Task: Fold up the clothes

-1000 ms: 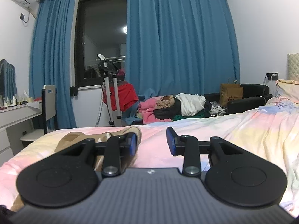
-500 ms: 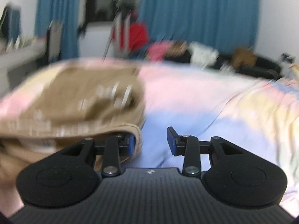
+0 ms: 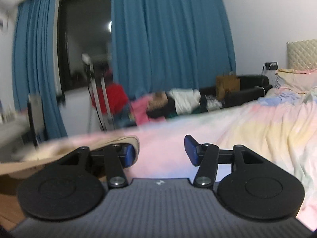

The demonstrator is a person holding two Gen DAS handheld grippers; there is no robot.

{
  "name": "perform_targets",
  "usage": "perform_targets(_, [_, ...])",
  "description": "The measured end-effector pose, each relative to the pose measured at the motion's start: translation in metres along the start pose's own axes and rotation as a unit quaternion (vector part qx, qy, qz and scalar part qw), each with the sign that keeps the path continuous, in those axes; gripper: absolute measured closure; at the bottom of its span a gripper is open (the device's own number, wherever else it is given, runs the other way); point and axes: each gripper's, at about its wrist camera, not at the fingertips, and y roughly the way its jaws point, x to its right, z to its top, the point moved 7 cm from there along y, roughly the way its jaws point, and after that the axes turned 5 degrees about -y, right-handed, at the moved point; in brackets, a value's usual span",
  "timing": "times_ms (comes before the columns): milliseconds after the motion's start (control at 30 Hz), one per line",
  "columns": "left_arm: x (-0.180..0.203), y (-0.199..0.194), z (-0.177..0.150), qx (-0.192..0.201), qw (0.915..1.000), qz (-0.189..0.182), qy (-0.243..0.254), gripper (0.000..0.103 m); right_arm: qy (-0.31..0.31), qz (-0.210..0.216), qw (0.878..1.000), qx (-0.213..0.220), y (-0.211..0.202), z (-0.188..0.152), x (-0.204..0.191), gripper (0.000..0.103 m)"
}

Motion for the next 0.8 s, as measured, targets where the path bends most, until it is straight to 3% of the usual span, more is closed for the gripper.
perform_targets(133, [-0.008, -0.005, 0.075, 0.047, 0.9973, 0.007, -0.055, 0.038, 0.010, 0.013, 0.996, 0.086, -0.030, 0.076, -0.013, 0.048])
perform_targets(267, [-0.013, -0.004, 0.158, 0.085, 0.9932, 0.002, -0.080, 0.038, 0.010, 0.037, 0.990, 0.136, -0.061, 0.156, -0.022, 0.048])
perform_targets(467, [-0.015, -0.033, 0.284, 0.145, 0.9860, -0.019, -0.080, 0.038, -0.002, 0.057, 0.976, 0.210, -0.116, 0.266, -0.026, 0.048])
perform_targets(633, [-0.017, -0.074, 0.379, 0.188, 0.9782, -0.044, -0.076, 0.038, 0.012, 0.065, 0.960, 0.273, -0.178, 0.342, -0.010, 0.040])
perform_targets(800, [-0.015, -0.104, 0.443, 0.200, 0.9758, -0.062, -0.063, 0.038, 0.014, 0.069, 0.951, 0.300, -0.224, 0.400, 0.003, 0.040])
